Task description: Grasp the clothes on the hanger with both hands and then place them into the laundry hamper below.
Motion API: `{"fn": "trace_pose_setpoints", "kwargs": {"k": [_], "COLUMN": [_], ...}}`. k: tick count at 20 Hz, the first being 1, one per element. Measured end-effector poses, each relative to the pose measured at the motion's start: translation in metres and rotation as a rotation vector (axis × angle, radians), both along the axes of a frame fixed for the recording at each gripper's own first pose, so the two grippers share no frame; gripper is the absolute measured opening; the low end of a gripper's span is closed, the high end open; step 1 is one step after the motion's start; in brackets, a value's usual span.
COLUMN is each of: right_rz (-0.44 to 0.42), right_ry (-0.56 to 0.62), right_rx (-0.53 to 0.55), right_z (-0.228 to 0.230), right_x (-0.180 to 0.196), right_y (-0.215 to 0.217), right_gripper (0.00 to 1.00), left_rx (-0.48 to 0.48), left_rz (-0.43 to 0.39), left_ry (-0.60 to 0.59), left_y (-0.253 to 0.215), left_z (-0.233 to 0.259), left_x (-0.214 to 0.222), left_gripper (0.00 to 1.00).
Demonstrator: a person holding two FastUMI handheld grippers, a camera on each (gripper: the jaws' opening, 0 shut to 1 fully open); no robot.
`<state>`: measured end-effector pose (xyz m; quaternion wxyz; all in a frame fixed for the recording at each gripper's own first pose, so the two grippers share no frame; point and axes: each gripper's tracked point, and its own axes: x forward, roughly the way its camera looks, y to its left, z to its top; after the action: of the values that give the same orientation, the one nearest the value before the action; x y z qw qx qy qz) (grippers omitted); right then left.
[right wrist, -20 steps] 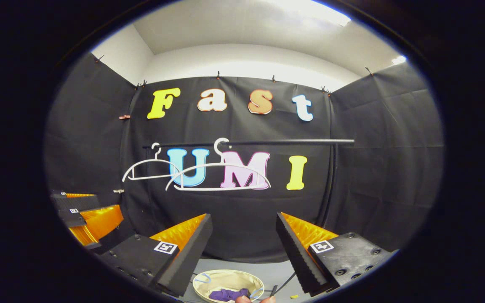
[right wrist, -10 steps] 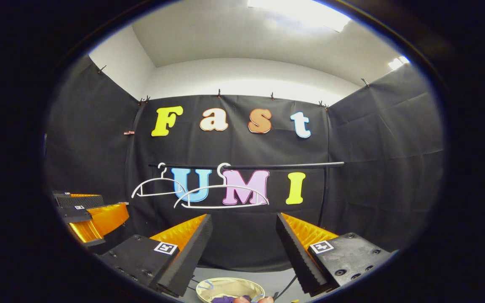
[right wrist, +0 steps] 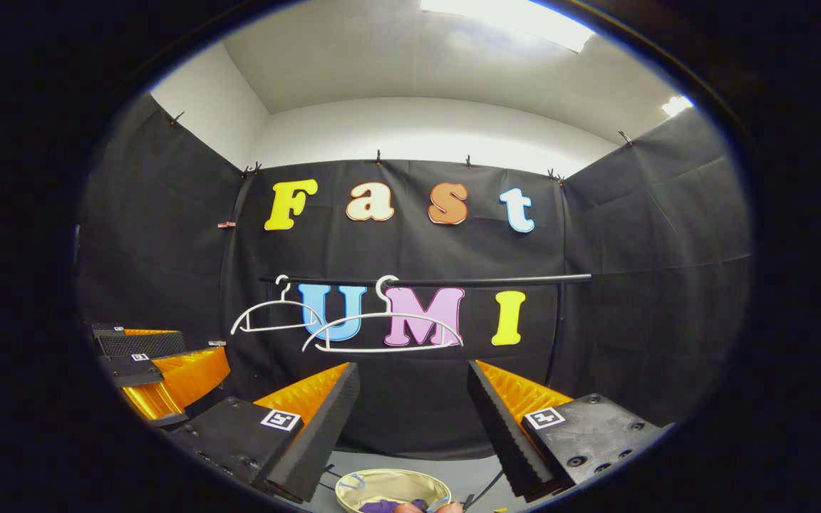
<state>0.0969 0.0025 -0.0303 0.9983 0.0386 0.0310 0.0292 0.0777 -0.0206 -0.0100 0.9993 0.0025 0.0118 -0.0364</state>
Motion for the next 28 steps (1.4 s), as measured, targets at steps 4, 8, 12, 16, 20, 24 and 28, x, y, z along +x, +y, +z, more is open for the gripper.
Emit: {"fn": "trace_pose_setpoints", "kwargs": {"k": [4,8,12,16,20,24,28], "right_rz": [-0.007,-0.017,-0.016,0.0,0.015,0.022,0.026], "right_ry": [0.0,0.017,0.018,-0.003,-0.006,-0.005,-0.011], "right_rx": [0.008,0.003,0.03,0.021,0.019,0.015,0.011], "right_z": [-0.002,-0.008,-0.007,-0.004,-0.004,-0.005,-0.004], "right_x": [0.002,0.008,0.01,0.009,0.008,0.006,0.005], "right_y": [-0.004,-0.011,-0.013,-0.011,-0.009,-0.008,-0.009], "right_gripper": [0.98,0.98,0.98,0.98,0.98,0.98,0.98], "left_rx": [-0.003,-0.022,-0.003,-0.01,-0.007,-0.014,-0.016], "left_rz": [-0.005,0.001,0.014,0.006,0.002,0.005,0.012], "left_ry": [0.028,0.044,0.058,0.053,0.052,0.048,0.032], "left_y": [-0.002,0.002,0.002,-0.005,-0.01,-0.012,-0.011], "left_z": [-0.008,-0.01,-0.014,-0.012,-0.01,-0.009,-0.004], "left_x": [-0.002,-0.012,-0.017,-0.021,-0.024,-0.025,-0.021], "left_gripper": [0.95,0.95,0.92,0.95,0.95,0.95,0.95]}}
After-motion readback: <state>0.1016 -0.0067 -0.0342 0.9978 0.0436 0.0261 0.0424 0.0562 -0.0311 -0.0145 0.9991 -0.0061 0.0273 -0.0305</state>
